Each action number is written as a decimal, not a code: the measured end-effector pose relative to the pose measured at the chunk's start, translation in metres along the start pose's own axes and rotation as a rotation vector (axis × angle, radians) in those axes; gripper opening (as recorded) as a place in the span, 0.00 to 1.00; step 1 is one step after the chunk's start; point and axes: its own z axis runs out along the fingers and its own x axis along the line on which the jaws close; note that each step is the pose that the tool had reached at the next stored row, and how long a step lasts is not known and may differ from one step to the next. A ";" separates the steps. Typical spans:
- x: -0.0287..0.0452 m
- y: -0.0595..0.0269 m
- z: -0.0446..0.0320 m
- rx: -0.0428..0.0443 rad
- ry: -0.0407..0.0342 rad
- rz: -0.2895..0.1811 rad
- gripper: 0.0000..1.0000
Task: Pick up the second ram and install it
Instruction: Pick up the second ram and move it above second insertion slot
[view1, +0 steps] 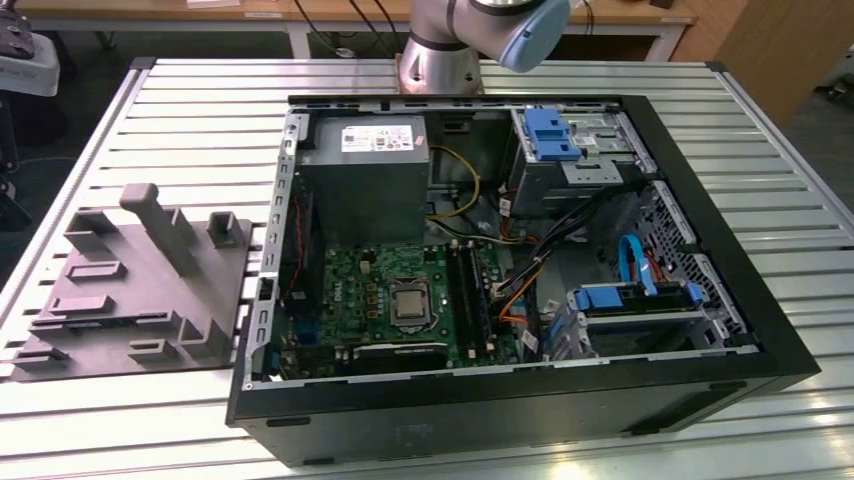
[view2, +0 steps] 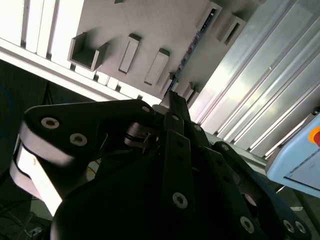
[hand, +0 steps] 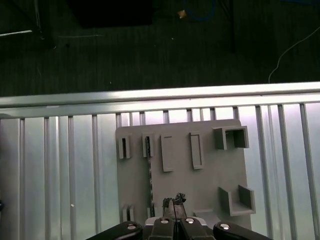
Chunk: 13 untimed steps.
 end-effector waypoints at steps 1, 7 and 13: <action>0.0000 0.0000 0.0000 -0.0001 0.0000 0.000 0.10; 0.0002 -0.0004 0.0036 -0.0006 0.0012 -0.009 0.10; 0.0004 -0.0009 0.0102 0.0001 0.0036 -0.032 0.10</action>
